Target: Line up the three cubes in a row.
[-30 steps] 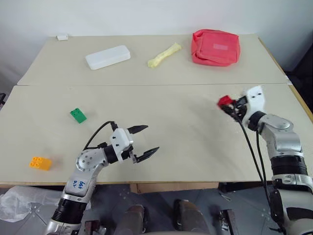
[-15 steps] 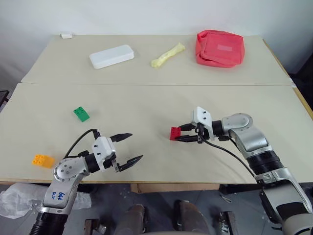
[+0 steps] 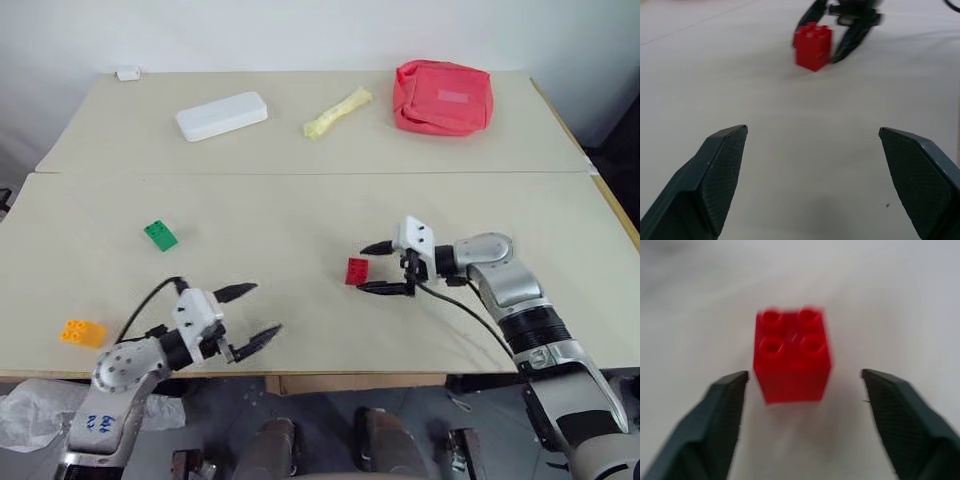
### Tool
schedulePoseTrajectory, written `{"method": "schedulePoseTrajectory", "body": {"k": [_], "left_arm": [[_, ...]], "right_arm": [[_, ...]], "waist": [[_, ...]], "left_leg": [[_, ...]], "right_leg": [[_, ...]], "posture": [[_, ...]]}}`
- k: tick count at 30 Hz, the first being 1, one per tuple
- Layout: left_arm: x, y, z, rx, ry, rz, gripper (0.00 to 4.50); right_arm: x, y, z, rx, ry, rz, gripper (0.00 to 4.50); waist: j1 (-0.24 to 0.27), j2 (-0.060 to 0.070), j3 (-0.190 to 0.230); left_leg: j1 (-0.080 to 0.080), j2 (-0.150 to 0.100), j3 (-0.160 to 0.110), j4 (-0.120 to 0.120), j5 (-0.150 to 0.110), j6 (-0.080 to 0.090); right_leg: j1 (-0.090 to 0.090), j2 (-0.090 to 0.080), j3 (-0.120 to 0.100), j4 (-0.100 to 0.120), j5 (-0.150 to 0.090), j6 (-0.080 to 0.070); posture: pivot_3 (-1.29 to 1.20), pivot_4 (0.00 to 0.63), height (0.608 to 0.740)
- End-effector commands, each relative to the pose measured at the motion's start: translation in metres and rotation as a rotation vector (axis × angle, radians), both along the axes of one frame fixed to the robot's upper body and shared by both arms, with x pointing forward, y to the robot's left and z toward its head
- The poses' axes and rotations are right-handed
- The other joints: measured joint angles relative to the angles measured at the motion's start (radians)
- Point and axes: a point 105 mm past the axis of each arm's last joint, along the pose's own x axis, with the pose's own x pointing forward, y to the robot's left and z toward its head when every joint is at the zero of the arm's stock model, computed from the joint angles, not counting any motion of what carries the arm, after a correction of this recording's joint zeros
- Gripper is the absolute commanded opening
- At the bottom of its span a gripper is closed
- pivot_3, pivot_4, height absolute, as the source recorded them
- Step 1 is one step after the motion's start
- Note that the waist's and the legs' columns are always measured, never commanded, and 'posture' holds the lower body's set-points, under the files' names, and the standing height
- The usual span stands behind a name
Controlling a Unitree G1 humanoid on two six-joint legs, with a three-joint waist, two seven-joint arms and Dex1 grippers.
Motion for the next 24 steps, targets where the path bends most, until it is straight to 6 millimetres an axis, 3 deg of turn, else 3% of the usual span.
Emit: {"method": "schedulePoseTrajectory", "body": {"k": [1, 5, 9, 14, 19, 22, 24], "left_arm": [[-0.009, 0.024, 0.014, -0.039, -0.091, 0.161, 4.50], [-0.018, 0.046, 0.010, -0.080, -0.113, 0.323, 4.50], [-0.057, 0.096, -0.013, -0.172, -0.104, 0.717, 4.50], [-0.092, 0.136, -0.026, -0.311, -0.097, 1.036, 4.50], [-0.106, 0.143, -0.042, -0.272, -0.053, 1.059, 4.50], [-0.098, 0.137, -0.035, -0.255, -0.079, 1.012, 4.50], [-0.081, 0.122, -0.024, -0.240, -0.101, 0.913, 4.50]], "right_arm": [[-0.015, 0.001, 0.041, 0.127, -0.116, 0.091, 4.48], [-0.030, 0.001, 0.046, 0.189, -0.132, 0.152, 4.48], [-0.062, 0.022, 0.046, 0.441, -0.187, 0.196, 4.48], [-0.080, 0.038, 0.035, 0.477, -0.142, 0.277, 4.48], [-0.080, 0.042, 0.034, 0.493, -0.158, 0.275, 4.48], [-0.079, 0.042, 0.034, 0.491, -0.171, 0.273, 4.48], [-0.077, 0.038, 0.035, 0.487, -0.192, 0.258, 4.48]], "waist": [[0.000, 0.000, 0.000], [0.004, 0.000, 0.000], [0.000, -0.001, 0.000], [0.011, -0.003, 0.001], [0.020, -0.004, 0.000], [0.026, -0.004, 0.000], [0.027, -0.004, 0.000]], "left_leg": [[0.000, 0.000, 0.000, 0.000, 0.000, 0.000], [0.000, 0.000, 0.000, 0.000, -0.001, 0.000], [0.001, 0.001, -0.001, 0.000, -0.003, 0.000], [0.001, 0.002, 0.000, 0.003, -0.005, 0.001], [0.002, 0.001, 0.000, 0.003, -0.005, 0.002], [0.002, 0.002, 0.000, 0.003, -0.006, 0.002], [0.002, 0.002, 0.000, 0.003, -0.006, 0.002]], "right_leg": [[0.000, 0.000, 0.000, -0.001, 0.000, 0.000], [0.001, 0.000, -0.001, -0.002, 0.000, 0.000], [0.004, 0.000, -0.002, -0.005, 0.000, 0.000], [0.004, 0.000, -0.002, -0.005, 0.000, 0.000], [0.005, 0.000, -0.002, -0.005, 0.000, 0.000], [0.005, 0.000, -0.002, -0.005, 0.000, 0.000], [0.005, 0.000, -0.002, -0.005, 0.000, 0.000]], "posture": [[0.00, 0.150, 0.740], [0.00, 0.150, 0.740], [0.00, 0.150, 0.740], [0.00, 0.150, 0.740], [0.00, 0.150, 0.740], [0.00, 0.150, 0.740], [0.00, 0.150, 0.740]]}}
